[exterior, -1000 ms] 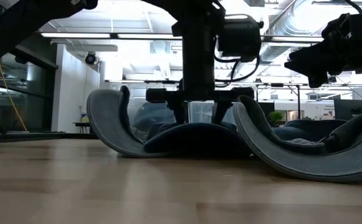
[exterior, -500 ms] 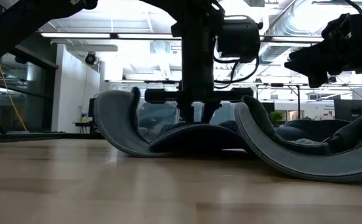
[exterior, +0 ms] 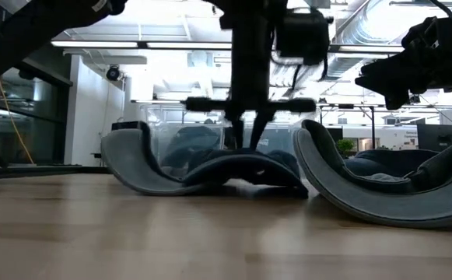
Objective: Pick & Place hat
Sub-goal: Put the left blue cap into the left transparent bin
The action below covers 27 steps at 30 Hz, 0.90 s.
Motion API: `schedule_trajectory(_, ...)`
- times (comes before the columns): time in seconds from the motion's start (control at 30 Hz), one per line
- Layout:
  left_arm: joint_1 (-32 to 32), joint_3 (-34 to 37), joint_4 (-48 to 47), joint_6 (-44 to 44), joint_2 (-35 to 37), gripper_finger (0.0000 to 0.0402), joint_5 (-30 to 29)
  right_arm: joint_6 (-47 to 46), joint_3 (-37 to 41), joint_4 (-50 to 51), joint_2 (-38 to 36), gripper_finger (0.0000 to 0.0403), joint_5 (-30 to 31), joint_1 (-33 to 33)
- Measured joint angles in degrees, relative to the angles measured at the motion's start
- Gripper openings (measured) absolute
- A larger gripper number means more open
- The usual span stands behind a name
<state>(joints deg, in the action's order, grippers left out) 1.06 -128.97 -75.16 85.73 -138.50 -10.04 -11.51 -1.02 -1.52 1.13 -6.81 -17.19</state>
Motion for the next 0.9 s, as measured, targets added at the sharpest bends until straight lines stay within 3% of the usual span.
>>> schedule_trajectory(0.17, 0.1, -5.9, -5.8, -1.9, 0.2, 0.0, -1.5, 0.0, 0.0, 0.0, 0.0, 0.0165, 0.0, 0.0)
schedule_trajectory(0.9, 2.0, -5.9, -6.0, -1.6, 1.4, 0.0, 1.4, 0.0, 0.0, 0.0, 0.3, 0.0165, 0.0, 0.0)
